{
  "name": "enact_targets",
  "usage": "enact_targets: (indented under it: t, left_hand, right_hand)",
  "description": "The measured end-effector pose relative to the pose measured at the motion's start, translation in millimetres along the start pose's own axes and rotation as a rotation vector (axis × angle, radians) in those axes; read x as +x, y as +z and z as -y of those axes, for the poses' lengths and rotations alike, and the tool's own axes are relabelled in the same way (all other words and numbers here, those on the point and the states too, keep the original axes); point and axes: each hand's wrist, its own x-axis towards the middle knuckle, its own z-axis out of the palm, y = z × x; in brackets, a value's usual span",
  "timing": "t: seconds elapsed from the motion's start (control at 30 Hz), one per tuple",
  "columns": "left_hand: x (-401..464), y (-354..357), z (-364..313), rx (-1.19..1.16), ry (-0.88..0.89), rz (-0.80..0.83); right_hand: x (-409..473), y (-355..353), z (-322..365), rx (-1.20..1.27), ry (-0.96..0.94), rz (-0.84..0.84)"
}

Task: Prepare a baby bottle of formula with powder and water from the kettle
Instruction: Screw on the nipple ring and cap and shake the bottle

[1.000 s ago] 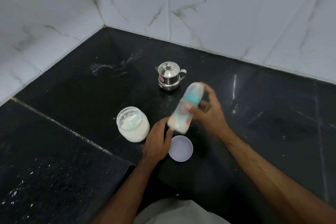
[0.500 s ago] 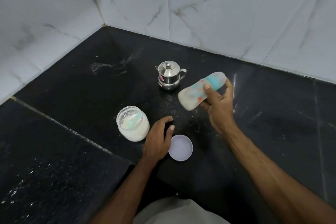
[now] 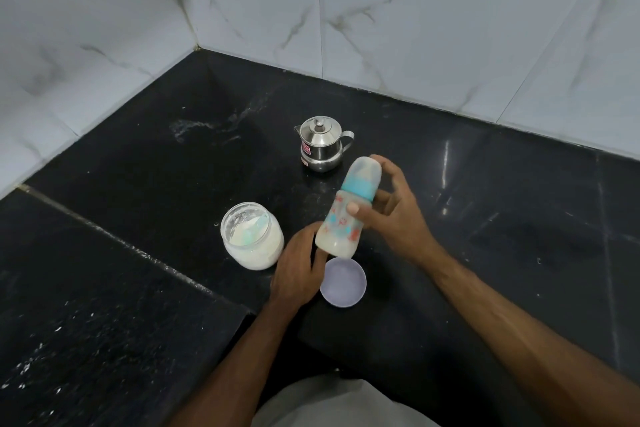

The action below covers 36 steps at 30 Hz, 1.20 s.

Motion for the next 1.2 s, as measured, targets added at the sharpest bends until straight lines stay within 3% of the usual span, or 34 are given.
enact_targets:
  t: [0.17, 0.33, 0.47, 0.53, 0.67, 0.73, 0.8, 0.87, 1.0, 1.03, 1.13, 1.2]
  left_hand:
    - [1.8, 1.5, 0.5, 0.062, 0.008, -0.005]
    - [2.2, -0.9, -1.6, 0.047, 0.009, -0.01]
    - [1.3, 1.7, -0.2, 0.053, 0.005, 0.0]
    - [1.3, 1.5, -0.4, 0.056, 0.007, -0.01]
    - [0.9, -0.1, -3.6, 0.007, 0.013, -0.014]
    - [0.5, 0.3, -2.5, 0.028, 0.008, -0.013]
    - [0.4, 1.4, -1.1, 0.051, 0.006, -0.009]
    - [0.8, 1.8, -0.8, 0.054, 0.002, -0.012]
    - [1.0, 1.2, -0.1, -0.01, 0.019, 0.001]
    - [0.7, 0.9, 0.3, -0.005, 0.02, -0.003]
    - [0.6, 2.1, -0.7, 0.045, 0.014, -0.018]
    - [1.3, 1.9, -0.9, 0.048, 0.01, -0.022]
  right_hand:
    - [17.3, -12.2, 12.9, 0.311, -0.07, -0.379]
    - [1.5, -2.4, 0.0, 0.046, 0.011, -0.075]
    - [15.4, -16.3, 12.0, 0.272, -0.064, -0.4]
    - [15.1, -16.2, 10.8, 0.324, -0.061, -0.414]
    - [-2.9, -1.8, -3.0, 0.015, 0.035, -0.061]
    - [1.9, -3.0, 1.3, 0.054, -0.013, -0.13]
    - [10.9, -8.9, 8.1, 0.223, -0.036, -0.328]
    - [12.2, -9.5, 7.5, 0.272, -0.035, -0.362]
    - [-3.2, -0.3, -3.6, 0.007, 0.026, -0.018]
    - [-1.1, -1.4, -2.7, 0.013, 0.006, -0.03]
    - [14.2, -11.5, 6.7, 0.266, -0.03, -0.319]
    - [18.7, -14.1, 6.0, 0.326, -0.035, -0.36]
